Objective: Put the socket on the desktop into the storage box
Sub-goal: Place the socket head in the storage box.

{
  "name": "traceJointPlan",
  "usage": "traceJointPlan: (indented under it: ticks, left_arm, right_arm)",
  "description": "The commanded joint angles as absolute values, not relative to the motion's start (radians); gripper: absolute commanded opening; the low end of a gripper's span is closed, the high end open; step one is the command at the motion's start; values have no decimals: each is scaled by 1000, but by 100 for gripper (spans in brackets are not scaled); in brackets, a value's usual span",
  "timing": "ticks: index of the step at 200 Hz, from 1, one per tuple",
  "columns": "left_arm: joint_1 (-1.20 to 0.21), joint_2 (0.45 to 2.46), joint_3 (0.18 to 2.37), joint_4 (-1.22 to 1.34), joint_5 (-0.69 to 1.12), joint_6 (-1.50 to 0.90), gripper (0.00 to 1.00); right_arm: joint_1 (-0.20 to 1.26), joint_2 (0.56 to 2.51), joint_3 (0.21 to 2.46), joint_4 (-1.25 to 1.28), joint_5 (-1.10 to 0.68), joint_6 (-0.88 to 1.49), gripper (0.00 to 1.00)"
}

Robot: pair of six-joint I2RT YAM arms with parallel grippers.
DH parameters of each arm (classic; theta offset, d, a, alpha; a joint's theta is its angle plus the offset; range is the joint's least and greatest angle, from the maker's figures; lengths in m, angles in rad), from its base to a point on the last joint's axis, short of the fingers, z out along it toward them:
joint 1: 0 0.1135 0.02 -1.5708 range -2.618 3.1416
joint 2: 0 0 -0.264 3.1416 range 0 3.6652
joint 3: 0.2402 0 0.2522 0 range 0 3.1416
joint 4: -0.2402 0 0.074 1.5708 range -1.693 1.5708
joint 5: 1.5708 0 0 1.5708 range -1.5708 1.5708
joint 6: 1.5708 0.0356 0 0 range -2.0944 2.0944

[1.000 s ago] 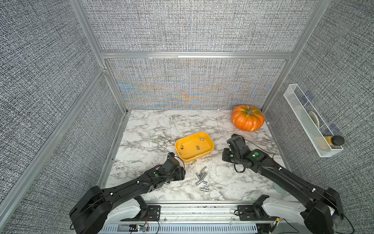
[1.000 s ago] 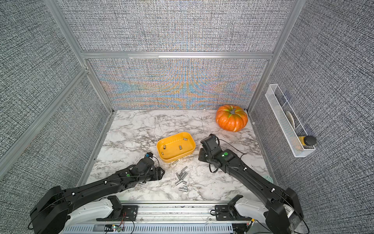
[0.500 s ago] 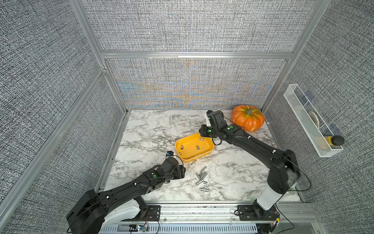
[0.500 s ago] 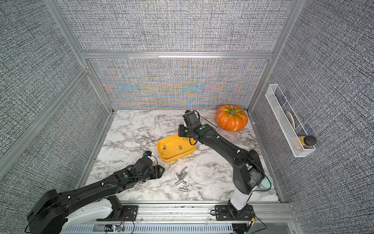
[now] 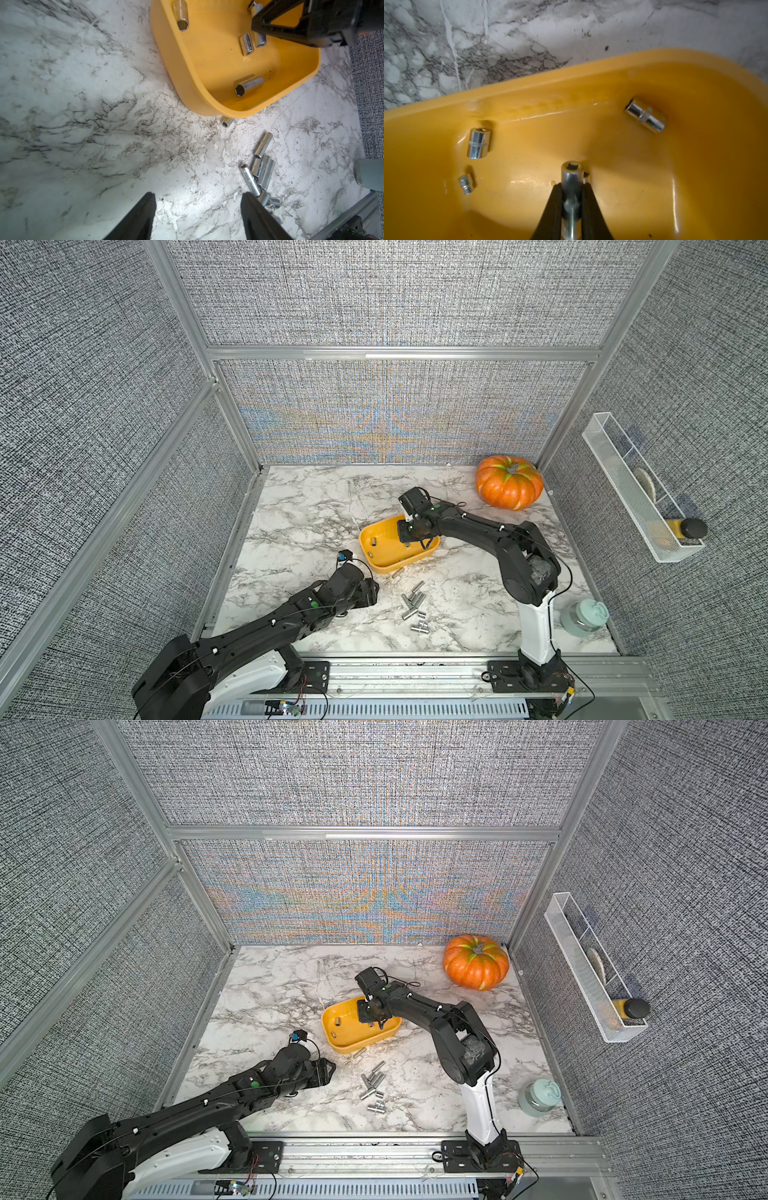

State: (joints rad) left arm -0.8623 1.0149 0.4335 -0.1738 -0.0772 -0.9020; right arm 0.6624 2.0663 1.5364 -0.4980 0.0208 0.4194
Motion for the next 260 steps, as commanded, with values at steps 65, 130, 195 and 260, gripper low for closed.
traceJointPlan:
  ticks: [65, 130, 195, 260]
  left_arm:
    - [-863, 1047, 440, -153, -82, -907, 70]
    - [-862, 1097, 457, -132, -42, -878, 70]
    - [-862, 1166, 470, -91, 13, -845, 70]
    - [-862, 1159, 453, -74, 32, -850, 70]
  right_arm:
    - [671, 2001, 1500, -515, 64, 370, 33]
    - [741, 1641, 1230, -485, 69, 329, 43]
    - [907, 1226, 879, -581, 72, 493, 40]
    - [997, 1226, 672, -481, 1, 537, 40]
